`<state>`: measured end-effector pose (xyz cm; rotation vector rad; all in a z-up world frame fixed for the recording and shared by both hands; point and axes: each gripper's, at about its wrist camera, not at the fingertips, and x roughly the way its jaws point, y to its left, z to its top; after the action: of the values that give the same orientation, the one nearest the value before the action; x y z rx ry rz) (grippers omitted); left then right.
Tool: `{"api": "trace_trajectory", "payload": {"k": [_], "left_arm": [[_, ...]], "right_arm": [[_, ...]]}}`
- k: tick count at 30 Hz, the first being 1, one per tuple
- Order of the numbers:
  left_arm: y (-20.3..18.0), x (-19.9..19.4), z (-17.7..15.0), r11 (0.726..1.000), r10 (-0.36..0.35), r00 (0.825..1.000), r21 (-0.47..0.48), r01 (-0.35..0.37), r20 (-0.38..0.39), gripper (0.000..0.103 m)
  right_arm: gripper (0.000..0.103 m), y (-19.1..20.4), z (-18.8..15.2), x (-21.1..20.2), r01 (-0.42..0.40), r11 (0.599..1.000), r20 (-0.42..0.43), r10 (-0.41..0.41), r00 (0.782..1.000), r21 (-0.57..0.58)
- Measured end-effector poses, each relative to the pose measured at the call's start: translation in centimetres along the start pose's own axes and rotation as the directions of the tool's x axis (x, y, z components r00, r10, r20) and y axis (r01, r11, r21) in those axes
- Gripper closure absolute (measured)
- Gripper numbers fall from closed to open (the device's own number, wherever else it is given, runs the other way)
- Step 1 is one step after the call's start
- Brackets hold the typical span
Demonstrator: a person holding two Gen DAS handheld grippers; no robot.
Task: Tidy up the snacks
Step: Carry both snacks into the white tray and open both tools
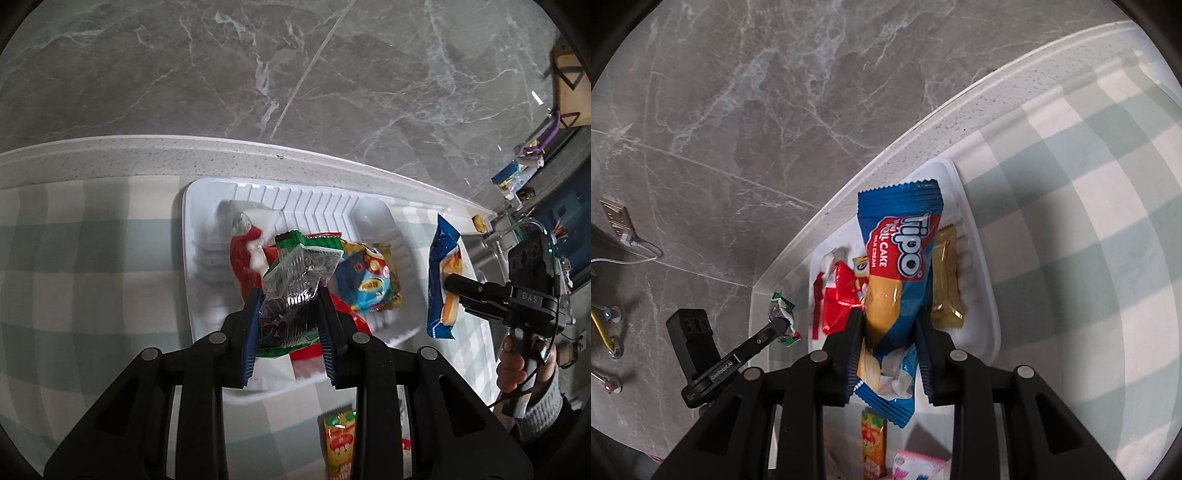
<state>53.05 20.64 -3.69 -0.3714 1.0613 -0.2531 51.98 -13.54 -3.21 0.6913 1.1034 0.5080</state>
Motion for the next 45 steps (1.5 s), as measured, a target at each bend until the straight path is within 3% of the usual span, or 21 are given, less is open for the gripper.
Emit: {"api": "trace_trajectory", "payload": {"k": [16, 23, 26, 37, 45], "left_arm": [[-0.1, 4.2, 2.0, 0.999, 0.032, 0.999, 0.0, -0.032, -0.026, 0.075], [-0.8, 4.9, 2.4, 0.993, 0.109, 0.994, 0.038, -0.109, -0.013, 0.074], [-1.2, 4.6, 2.3, 0.99, 0.135, 0.991, 0.053, -0.134, -0.009, 0.073], [-2.2, 1.2, 1.0, 0.985, 0.157, 0.987, 0.065, -0.16, 0.042, 0.073], [-3.0, -2.2, -1.2, 0.987, 0.148, 0.986, 0.061, -0.152, 0.072, 0.073]], "right_arm": [[0.074, 0.1, 2.8, 3.3, 0.089, 0.992, -0.026, -0.092, 0.995, -0.084], [0.069, 1.2, 2.9, 4.4, 0.166, 0.973, -0.01, -0.17, 0.985, -0.16], [0.061, 1.8, 2.8, 4.3, 0.197, 0.962, 0.011, -0.199, 0.98, -0.191], [0.059, 3.7, 1.3, 1.2, 0.218, 0.948, 0.092, -0.202, 0.975, -0.233], [0.058, 4.7, -1.7, -2.0, 0.201, 0.951, 0.131, -0.174, 0.976, -0.236]]}}
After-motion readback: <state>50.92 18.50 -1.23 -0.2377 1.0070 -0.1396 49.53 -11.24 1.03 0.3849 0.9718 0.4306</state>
